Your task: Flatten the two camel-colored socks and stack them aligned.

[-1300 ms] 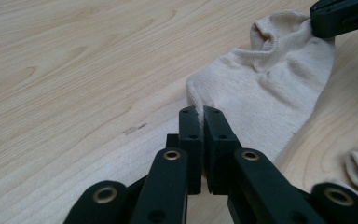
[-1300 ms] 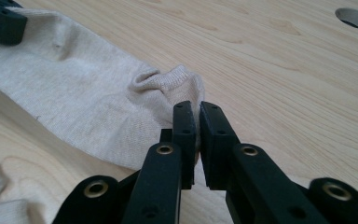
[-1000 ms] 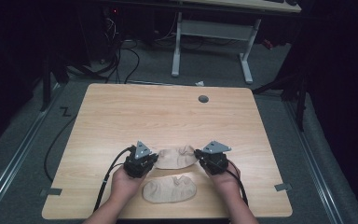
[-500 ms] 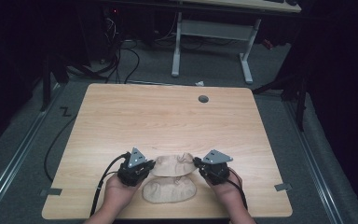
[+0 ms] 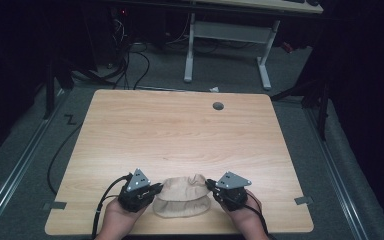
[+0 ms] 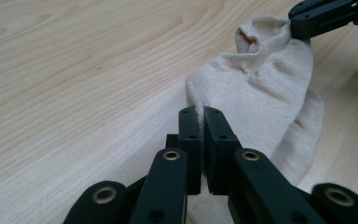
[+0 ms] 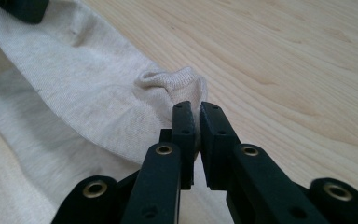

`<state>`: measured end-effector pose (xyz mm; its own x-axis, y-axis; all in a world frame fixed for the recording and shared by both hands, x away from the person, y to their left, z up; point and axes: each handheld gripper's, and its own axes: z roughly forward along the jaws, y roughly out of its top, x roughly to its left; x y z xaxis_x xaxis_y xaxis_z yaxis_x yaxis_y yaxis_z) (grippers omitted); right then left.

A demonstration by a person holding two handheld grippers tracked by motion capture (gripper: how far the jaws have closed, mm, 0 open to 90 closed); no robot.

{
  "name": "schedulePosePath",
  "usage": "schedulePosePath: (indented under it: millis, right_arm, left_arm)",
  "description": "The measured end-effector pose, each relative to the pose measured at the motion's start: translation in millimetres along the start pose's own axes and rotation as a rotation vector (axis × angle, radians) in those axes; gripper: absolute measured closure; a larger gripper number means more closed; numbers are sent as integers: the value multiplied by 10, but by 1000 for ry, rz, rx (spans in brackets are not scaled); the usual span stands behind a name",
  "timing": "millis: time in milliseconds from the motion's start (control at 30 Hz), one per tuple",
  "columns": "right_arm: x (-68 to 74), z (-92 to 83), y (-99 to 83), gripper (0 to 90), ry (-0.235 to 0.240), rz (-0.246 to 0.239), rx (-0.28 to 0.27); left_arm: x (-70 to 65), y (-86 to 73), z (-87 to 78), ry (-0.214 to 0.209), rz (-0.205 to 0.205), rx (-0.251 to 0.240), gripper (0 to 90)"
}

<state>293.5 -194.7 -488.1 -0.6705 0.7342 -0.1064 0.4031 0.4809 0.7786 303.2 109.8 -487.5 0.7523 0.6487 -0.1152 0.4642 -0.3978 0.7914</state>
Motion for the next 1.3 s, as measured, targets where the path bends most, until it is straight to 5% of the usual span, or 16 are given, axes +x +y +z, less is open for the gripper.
schedulePosePath:
  millis: [500, 1300]
  right_arm:
    - [189, -88, -101, 842, 33, -26, 17]
    - [188, 35, -249, 801, 85, 3, 133]
  left_arm:
    - [-103, -142, -121, -17, 22, 48, 864]
    - [-154, -269, 54, 33, 110, 184, 791]
